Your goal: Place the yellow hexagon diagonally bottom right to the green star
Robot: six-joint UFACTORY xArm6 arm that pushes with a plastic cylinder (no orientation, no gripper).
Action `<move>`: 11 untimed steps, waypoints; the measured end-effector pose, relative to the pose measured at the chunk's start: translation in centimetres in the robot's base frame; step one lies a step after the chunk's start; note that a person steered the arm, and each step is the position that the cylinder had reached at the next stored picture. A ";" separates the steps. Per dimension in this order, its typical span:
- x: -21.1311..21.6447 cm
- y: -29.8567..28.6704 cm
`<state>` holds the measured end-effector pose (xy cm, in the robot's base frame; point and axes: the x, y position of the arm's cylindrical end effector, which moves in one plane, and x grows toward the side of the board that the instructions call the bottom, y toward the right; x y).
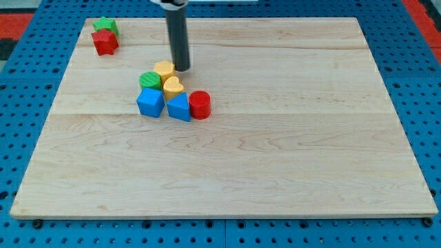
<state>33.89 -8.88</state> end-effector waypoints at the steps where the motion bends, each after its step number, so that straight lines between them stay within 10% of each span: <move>1: 5.3 1.9; 11: -2.5 -7.7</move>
